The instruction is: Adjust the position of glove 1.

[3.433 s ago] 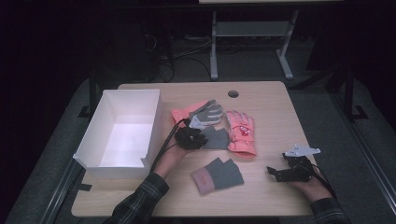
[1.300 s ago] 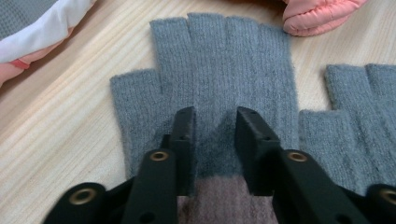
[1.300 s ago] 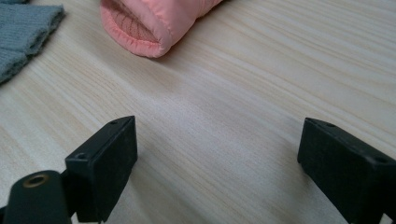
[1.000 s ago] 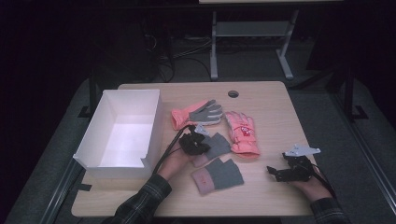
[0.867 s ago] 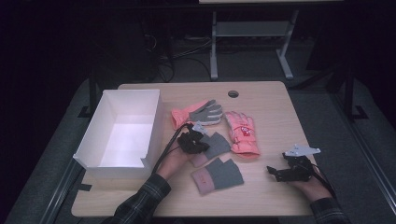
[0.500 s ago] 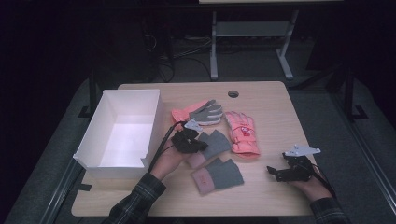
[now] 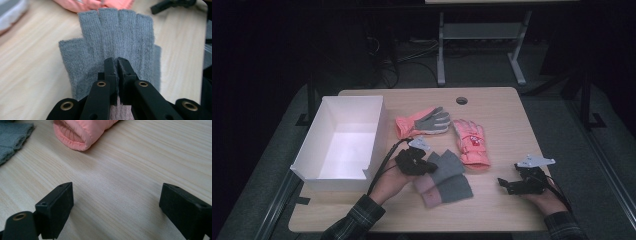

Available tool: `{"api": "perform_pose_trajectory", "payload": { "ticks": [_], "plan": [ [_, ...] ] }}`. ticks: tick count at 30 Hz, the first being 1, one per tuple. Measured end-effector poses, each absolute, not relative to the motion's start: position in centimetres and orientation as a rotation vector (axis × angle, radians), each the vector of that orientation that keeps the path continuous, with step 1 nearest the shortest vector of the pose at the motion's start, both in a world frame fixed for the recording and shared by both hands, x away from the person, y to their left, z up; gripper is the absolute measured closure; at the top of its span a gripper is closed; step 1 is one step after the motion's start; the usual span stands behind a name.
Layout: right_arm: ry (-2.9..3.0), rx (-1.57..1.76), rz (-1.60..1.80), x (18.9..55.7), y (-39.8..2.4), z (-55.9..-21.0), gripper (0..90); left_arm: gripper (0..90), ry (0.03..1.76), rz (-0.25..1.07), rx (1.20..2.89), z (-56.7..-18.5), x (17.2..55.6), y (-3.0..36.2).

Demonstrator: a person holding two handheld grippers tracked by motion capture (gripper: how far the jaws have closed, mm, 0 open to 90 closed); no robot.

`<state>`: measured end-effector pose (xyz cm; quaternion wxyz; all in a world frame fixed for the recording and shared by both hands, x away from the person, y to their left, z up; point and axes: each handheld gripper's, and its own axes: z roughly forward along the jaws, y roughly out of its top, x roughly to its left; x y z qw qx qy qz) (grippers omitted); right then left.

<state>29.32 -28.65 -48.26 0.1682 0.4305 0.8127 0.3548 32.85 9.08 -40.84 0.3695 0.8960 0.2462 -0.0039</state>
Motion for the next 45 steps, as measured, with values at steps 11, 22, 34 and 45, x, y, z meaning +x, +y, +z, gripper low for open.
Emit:
{"api": "perform_pose_trajectory", "payload": {
  "ticks": [11, 22, 34, 45],
  "plan": [
    [2.311, 1.227, 1.009, 29.3, -28.6, -48.3, 11.5, 86.5, 0.565, -0.072, 2.349, -41.9, 31.7, 7.2],
    [2.311, 1.227, 1.009, 29.3, -28.6, -48.3, 11.4, 86.6, 0.552, -0.086, 2.385, -42.7, 31.3, 6.5],
    [2.31, 1.227, 1.008, 29.3, -28.6, -48.3, 11.4, 86.5, 0.554, -0.099, 2.425, -43.8, 31.2, 5.9],
    [2.308, 1.228, 1.008, 29.4, -28.6, -48.3, 11.5, 65.9, 0.533, -0.077, 2.391, -43.4, 31.4, 6.3]
  ]
}}
